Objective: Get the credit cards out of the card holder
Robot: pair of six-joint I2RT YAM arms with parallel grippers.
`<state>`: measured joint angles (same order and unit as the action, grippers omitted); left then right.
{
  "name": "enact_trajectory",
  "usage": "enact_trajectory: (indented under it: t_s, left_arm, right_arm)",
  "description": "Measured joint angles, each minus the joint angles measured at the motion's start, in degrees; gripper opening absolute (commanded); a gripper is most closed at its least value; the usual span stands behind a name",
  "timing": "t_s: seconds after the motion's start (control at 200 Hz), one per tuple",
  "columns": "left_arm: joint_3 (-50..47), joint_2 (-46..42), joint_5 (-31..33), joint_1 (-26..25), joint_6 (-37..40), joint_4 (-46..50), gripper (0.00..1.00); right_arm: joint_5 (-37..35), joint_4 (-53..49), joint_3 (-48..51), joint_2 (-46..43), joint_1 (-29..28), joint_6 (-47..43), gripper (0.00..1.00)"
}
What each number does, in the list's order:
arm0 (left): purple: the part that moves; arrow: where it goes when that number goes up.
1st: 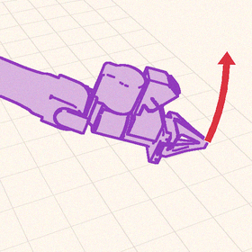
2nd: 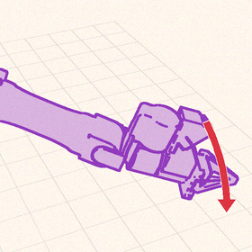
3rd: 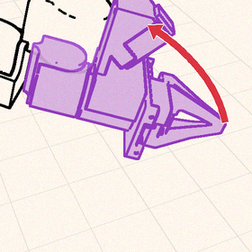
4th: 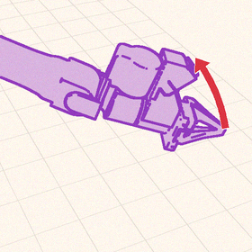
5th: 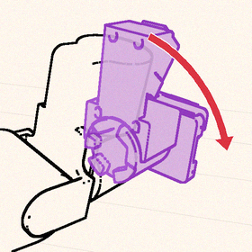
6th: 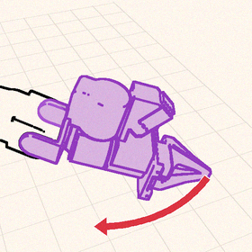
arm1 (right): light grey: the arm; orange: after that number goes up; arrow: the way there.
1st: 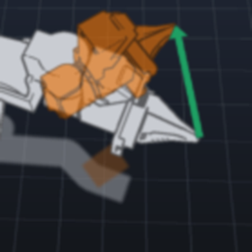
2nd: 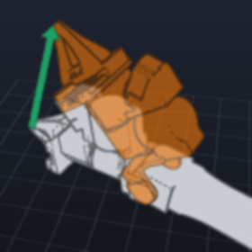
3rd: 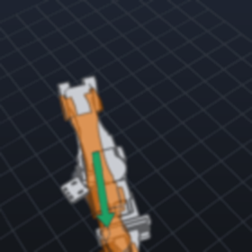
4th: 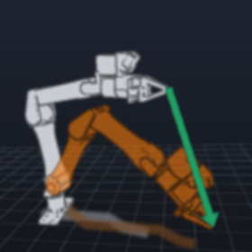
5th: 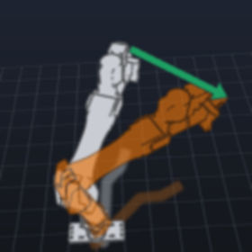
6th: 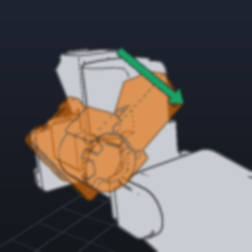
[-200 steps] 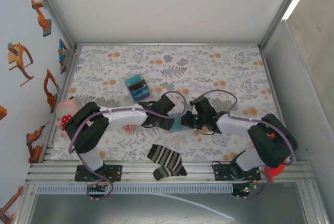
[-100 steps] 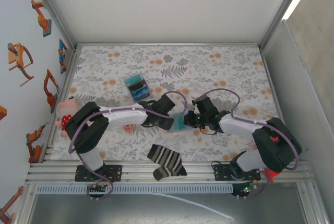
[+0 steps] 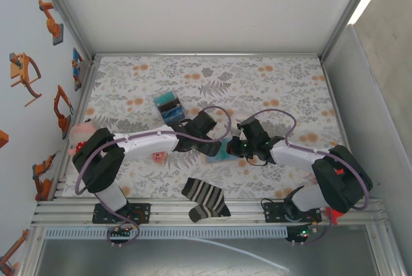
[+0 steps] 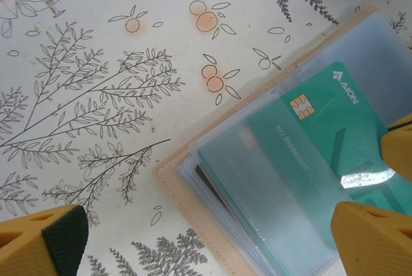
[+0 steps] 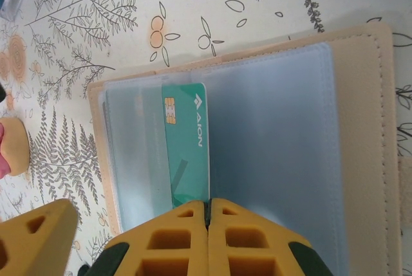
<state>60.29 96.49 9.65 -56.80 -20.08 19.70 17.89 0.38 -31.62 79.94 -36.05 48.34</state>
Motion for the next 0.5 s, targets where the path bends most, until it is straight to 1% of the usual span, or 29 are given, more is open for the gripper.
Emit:
enact_trajectory:
  t_s: [0.501]
  left_arm:
    - [0.44, 6.08, 1.31, -0.79, 0.46, -0.39, 1.00]
  right_arm:
    - [-0.11, -0.81, -0.52, 0.00, 0.15, -0.39, 0.00]
